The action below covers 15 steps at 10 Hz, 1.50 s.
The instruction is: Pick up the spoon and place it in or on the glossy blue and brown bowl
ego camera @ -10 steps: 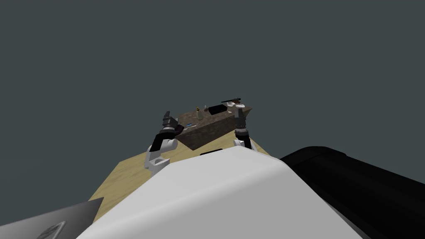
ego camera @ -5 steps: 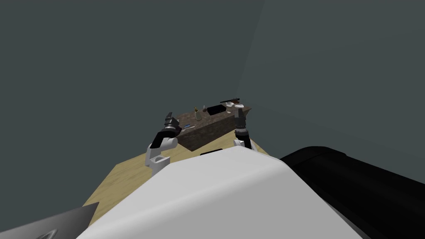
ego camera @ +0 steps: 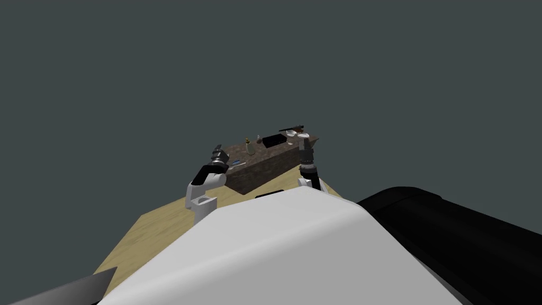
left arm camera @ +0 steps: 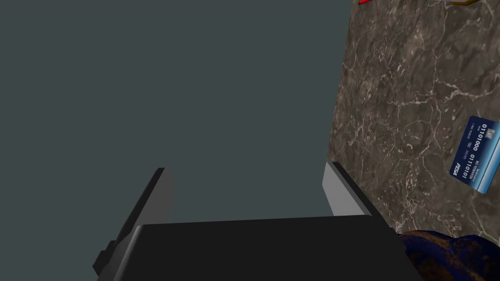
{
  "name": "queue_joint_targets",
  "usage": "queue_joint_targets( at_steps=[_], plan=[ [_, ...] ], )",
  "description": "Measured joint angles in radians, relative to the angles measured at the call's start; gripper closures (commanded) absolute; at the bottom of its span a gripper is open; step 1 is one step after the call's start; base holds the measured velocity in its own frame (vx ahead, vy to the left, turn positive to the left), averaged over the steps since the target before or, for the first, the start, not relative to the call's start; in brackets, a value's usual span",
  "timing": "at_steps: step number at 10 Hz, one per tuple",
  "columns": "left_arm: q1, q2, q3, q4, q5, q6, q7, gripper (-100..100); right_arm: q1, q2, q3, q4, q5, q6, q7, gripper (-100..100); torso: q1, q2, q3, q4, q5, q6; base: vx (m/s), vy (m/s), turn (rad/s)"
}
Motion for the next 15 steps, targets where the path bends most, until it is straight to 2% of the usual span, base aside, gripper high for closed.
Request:
queue_joint_targets(
  at_steps=[15],
  plan=[
    [-0.111, 0.012, 0.052, 0.088, -0.003, 0.410, -0.006, -100, 0.000, 0.000, 0.000, 0.000, 0.000, 0.000, 0.000, 0, 0.001, 0.000, 0.000, 0.000, 0.000, 0.000, 0.027, -0.025, -0.026]
  ],
)
